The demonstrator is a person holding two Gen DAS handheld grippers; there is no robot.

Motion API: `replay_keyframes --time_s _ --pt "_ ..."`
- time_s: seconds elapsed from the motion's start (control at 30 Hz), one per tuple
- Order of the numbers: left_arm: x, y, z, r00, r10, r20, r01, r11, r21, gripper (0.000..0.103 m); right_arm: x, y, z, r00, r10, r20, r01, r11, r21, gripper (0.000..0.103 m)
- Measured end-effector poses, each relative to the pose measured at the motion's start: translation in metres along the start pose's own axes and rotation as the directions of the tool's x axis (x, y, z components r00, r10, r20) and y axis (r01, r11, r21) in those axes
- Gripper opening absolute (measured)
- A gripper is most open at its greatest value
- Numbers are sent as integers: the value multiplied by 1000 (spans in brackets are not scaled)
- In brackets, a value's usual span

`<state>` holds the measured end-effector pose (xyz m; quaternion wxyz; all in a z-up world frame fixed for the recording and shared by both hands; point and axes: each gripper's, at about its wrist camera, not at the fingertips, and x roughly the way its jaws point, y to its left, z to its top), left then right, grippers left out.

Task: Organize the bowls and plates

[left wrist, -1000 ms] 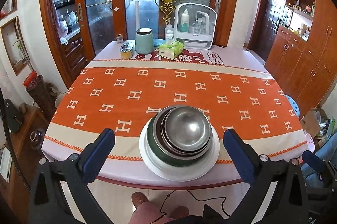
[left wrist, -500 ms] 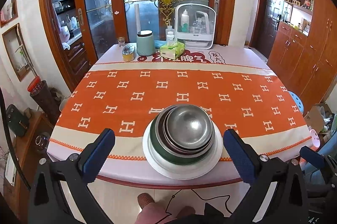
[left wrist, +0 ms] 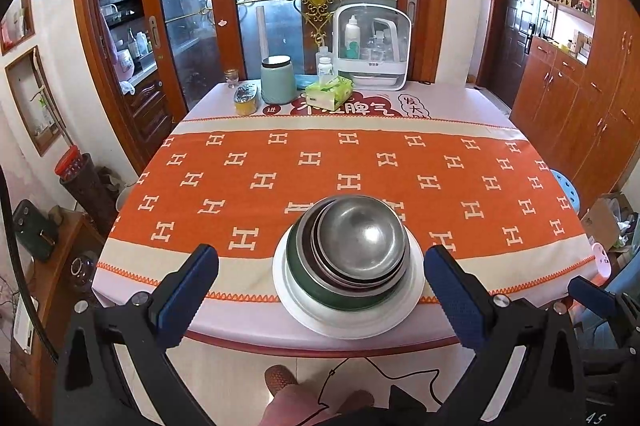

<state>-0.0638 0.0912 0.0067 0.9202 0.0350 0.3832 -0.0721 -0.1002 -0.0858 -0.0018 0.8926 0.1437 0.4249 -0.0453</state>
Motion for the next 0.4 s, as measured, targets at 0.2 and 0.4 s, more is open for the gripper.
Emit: replay_keyframes --time_s 0.2,0.4 --pt "0 0 0 1000 -1 0 1 1000 2 102 1 -1 -1 1000 2 -1 -2 1000 2 103" --pt "0 0 0 1000 0 -1 0 1000 2 102 4 -4 1 1000 6 -5 -6 1000 9 103"
